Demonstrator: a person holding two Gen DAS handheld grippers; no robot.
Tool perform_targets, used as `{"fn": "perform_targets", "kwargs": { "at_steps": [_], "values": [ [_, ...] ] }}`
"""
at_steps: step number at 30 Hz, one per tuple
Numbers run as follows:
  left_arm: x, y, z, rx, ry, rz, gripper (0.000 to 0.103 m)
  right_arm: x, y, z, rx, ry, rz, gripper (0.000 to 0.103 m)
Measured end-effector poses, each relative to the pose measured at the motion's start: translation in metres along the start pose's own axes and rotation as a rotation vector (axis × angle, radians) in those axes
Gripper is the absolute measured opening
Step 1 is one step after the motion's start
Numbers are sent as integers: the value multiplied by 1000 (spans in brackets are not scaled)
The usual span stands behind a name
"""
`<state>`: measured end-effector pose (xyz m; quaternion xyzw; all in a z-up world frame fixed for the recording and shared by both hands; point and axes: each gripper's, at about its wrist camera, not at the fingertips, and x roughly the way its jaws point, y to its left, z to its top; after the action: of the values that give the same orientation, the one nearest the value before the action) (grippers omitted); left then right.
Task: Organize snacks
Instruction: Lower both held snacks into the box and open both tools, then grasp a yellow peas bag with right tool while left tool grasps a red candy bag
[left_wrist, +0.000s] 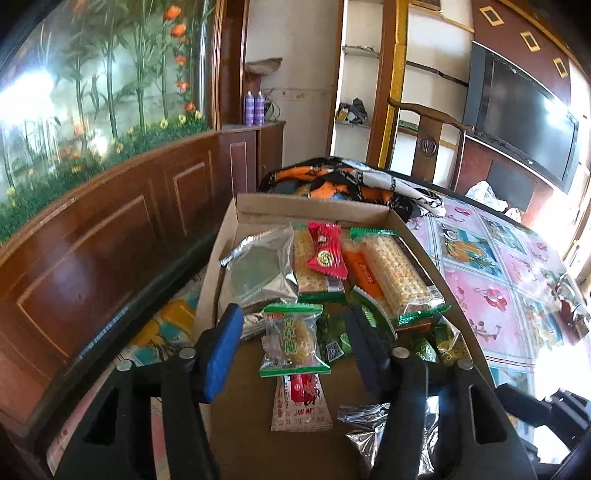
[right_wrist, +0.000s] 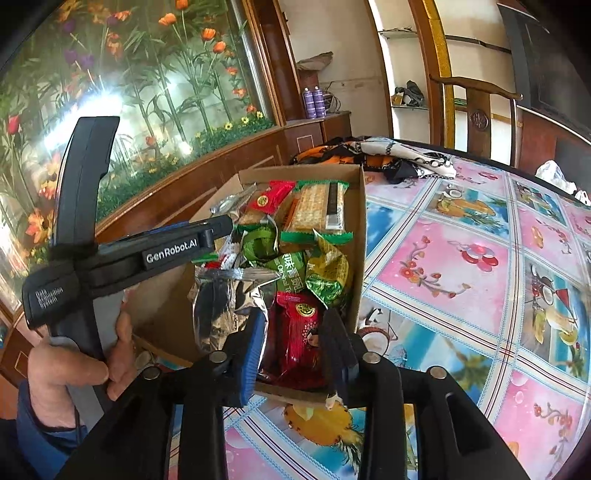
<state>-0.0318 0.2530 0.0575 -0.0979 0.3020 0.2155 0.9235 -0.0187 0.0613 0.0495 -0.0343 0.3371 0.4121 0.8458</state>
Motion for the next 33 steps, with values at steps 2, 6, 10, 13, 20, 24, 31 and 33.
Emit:
{"fn": "perform_targets", "kwargs": {
  "at_steps": [2, 6, 10, 13, 20, 24, 31, 33],
  "values": [
    [-4, -3, 0, 19, -22, 10, 60, -3, -1, 1, 3, -9, -2, 43],
    [-10, -9, 1, 49, -63, 29, 66, -6, -4, 3, 11, -23, -9, 49],
    [-12, -12, 1, 66, -85, 50, 68, -9, -7, 3, 21, -35, -21, 60],
    [-14, -15, 1, 91, -111, 85, 68, -11, -10, 4, 29, -43, -26, 62],
    [-20, -22, -1, 116, -154, 92, 71, -16, -24, 6, 57, -58, -53, 64],
    [-24, -27, -3, 138, -181, 96, 71, -23, -40, 9, 99, -77, -64, 64],
    [-35, -36, -5, 150, -230, 67, 71, -44, -84, 16, 207, -114, -110, 64],
    [-41, -38, -3, 137, -225, 43, 71, -53, -101, 17, 252, -131, -136, 64]
  ]
}}
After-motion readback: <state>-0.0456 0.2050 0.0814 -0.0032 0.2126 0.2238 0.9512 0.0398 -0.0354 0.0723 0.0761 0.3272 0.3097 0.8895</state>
